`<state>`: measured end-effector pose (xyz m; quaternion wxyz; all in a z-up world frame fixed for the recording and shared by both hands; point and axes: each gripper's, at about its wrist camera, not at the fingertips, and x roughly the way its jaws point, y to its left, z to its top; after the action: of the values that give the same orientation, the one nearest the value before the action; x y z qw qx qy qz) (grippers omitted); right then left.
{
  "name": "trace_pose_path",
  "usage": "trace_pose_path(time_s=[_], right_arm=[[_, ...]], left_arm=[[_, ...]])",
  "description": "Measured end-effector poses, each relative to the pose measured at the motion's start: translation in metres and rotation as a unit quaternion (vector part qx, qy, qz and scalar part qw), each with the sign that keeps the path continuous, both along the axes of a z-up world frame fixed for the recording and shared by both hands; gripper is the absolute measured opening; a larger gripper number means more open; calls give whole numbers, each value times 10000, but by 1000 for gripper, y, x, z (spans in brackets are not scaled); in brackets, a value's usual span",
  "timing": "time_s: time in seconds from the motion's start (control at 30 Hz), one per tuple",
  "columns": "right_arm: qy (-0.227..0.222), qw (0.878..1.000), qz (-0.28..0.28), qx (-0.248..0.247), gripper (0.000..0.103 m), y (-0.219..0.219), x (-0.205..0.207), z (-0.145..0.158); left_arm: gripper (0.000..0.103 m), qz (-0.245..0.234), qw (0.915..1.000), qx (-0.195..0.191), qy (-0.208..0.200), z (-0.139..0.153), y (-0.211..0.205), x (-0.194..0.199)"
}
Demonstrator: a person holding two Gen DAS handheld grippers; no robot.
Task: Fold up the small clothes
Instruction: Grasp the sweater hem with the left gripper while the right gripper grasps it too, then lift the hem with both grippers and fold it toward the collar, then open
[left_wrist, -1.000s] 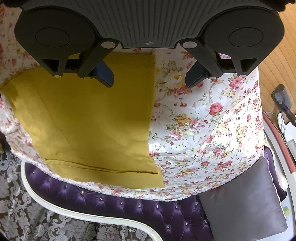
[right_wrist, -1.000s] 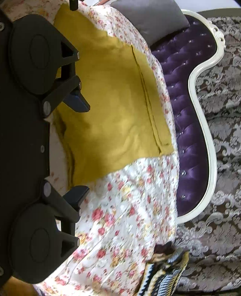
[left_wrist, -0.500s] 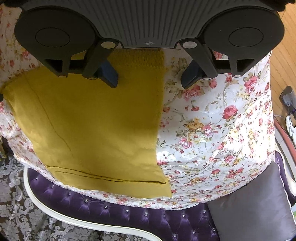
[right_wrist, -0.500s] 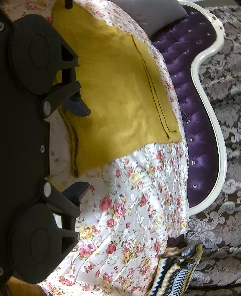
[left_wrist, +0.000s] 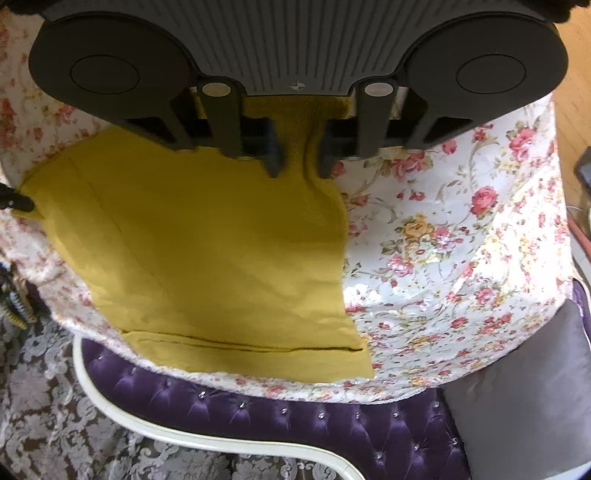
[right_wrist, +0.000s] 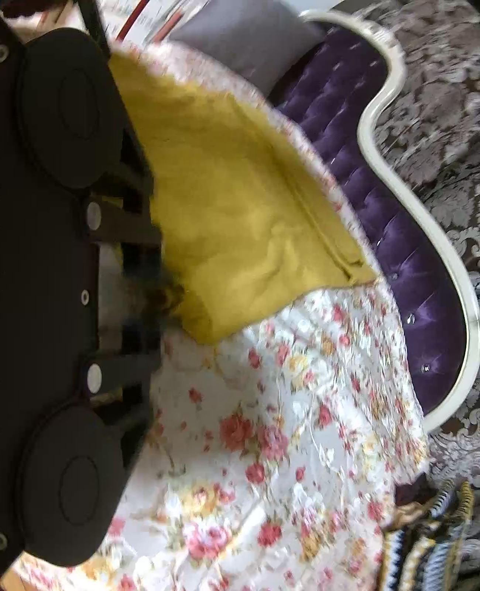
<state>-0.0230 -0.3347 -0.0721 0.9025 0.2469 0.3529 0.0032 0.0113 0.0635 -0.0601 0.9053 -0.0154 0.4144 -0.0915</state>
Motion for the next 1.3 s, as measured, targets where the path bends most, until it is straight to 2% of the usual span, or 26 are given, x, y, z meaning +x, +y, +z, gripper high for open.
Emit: trace_pose_path(time_s=[0.03, 0.13, 0.2, 0.4, 0.67, 0.87, 1.03, 1.3], right_arm=[[-36, 10000, -5, 89, 16, -1, 0, 1], [-188, 9998, 84, -64, 16, 5, 1, 8], [-306, 9995, 121, 26, 16, 6, 2, 15], [-789, 9966, 139, 187, 16, 4, 17, 43], [-1141, 9931, 243, 118, 16, 0, 70, 66], [-1113, 9935, 229, 12, 16, -3, 125, 64], [-932, 9953, 244, -59, 16, -1, 171, 49], [-507, 9980, 296, -225, 16, 2, 222, 17]], left_arm=[[10, -14, 9999, -131, 4, 0, 3, 0], [9, 90, 9995, -317, 25, 0, 8, 1], [8, 135, 9991, -389, 34, 2, 9, 1], [8, 275, 9967, -751, -124, 23, 20, 8], [8, 355, 9935, -935, -536, 56, 25, 49], [8, 515, 9925, -961, -562, 61, 17, 98], [8, 631, 9928, -955, -348, 45, 13, 145], [9, 894, 9926, -806, -184, 24, 17, 189]])
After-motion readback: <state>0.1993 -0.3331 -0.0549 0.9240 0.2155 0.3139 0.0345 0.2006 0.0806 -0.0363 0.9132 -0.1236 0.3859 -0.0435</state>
